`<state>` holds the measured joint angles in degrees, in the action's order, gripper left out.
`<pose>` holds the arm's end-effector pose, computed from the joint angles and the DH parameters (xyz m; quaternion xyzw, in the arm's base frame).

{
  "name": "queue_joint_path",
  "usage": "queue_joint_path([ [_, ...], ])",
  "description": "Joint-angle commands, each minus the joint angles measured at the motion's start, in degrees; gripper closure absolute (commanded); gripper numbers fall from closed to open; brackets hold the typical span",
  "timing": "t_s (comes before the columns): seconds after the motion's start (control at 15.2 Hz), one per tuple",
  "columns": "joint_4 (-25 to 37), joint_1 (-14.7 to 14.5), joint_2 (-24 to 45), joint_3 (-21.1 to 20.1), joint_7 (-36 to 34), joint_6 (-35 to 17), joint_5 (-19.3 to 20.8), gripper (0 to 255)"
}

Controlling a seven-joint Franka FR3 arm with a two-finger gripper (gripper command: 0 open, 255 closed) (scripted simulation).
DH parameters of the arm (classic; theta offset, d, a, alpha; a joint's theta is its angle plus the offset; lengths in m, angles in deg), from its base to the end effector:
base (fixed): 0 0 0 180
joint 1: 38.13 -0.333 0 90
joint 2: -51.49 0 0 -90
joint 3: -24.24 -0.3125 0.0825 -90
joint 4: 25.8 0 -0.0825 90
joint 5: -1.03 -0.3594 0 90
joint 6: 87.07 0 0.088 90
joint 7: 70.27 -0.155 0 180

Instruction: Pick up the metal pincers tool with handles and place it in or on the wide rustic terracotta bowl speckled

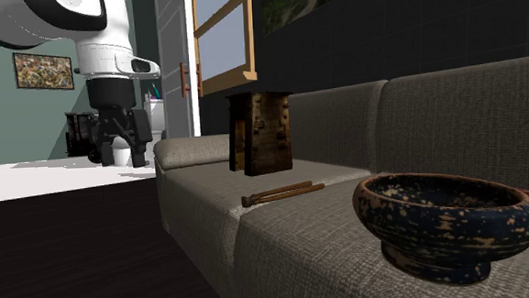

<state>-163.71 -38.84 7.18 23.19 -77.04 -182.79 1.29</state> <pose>0.2982 0.0094 0.5223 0.9987 -0.0460 0.0190 0.0073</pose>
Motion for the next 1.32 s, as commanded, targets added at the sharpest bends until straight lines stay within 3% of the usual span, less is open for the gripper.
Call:
queue_joint_path([
  [0.0, 0.0, 0.0, 0.0, 0.0, 0.0, 0.0, 0.0, 0],
  [0.59, 10.5, 4.2, 18.5, 4.8, -1.0, -7.6, 0.9, 0],
  [1.25, 27.0, 7.9, 38.6, 10.2, -1.2, -10.5, -1.4, 0],
])
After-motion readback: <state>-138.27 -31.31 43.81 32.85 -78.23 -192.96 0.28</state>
